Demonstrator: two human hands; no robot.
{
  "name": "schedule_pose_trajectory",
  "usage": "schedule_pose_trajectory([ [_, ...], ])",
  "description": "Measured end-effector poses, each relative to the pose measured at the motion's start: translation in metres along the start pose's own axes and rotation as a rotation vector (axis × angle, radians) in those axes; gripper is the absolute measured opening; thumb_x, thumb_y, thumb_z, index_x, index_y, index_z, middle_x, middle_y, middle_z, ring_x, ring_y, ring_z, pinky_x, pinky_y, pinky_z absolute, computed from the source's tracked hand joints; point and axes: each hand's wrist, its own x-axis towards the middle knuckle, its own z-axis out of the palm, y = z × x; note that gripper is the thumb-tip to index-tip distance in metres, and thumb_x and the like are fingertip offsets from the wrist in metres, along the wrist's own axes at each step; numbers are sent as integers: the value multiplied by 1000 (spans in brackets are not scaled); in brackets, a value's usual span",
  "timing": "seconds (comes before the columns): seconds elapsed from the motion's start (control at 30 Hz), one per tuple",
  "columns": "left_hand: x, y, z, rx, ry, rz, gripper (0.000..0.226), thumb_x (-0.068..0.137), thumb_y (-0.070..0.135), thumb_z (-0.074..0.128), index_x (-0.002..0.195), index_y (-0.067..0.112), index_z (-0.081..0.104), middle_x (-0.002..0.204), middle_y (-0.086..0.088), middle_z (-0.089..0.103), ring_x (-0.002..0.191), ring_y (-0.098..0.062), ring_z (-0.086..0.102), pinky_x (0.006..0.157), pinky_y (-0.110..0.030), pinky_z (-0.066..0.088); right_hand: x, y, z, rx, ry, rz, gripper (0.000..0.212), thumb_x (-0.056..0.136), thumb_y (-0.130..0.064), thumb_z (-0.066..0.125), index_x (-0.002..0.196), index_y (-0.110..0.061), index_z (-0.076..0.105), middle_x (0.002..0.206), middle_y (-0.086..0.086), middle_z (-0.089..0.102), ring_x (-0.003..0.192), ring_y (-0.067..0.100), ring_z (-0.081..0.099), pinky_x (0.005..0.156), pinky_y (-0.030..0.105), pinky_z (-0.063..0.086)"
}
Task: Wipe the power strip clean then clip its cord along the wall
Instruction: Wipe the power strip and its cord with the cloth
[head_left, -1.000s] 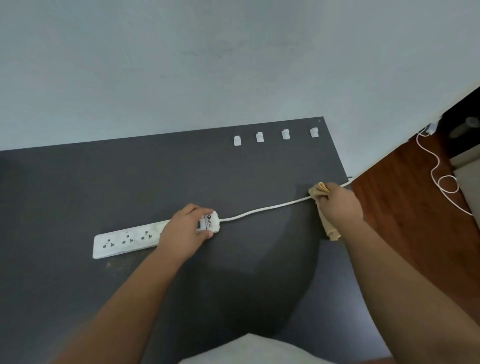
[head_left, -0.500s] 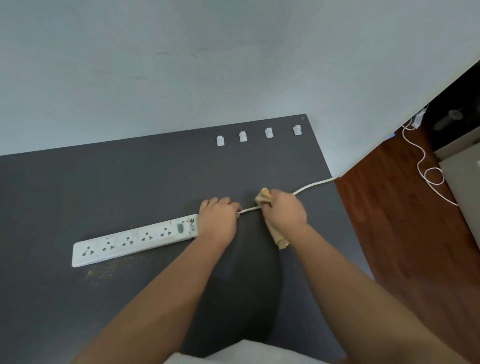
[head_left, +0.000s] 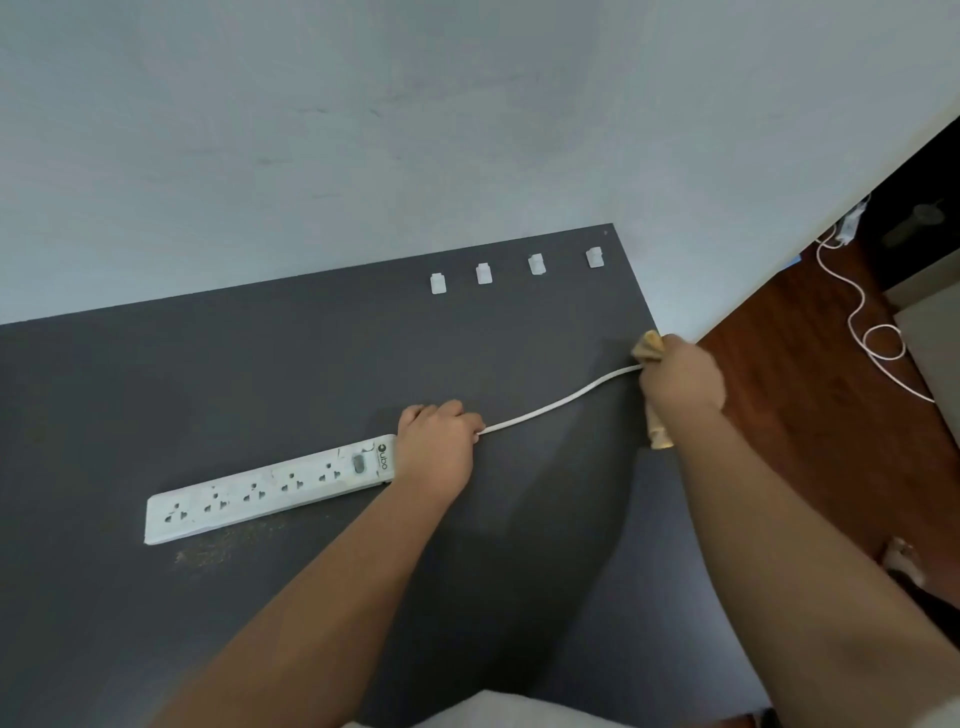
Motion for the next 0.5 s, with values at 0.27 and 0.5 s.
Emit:
schedule_pose_trajectory([
  [0.27, 1, -1, -1, -12, 4, 5, 23, 92, 26, 51, 106, 32, 68, 97, 4, 62, 94, -20, 62, 95, -30, 30, -93, -58, 68, -23, -183, -459, 27, 85, -12, 45, 109, -17, 55, 114, 7, 60, 103, 33, 59, 78, 36, 48],
  [0.5, 2, -3, -3, -23, -34, 5, 25, 93, 27, 51, 111, 33, 67, 100, 4, 62, 97, -21, 62, 95, -30, 31, -39, -23, 36, 9, -91, -246, 15, 84, -17, 54, 98, -16, 60, 103, 12, 66, 99, 36, 62, 74, 33, 45],
])
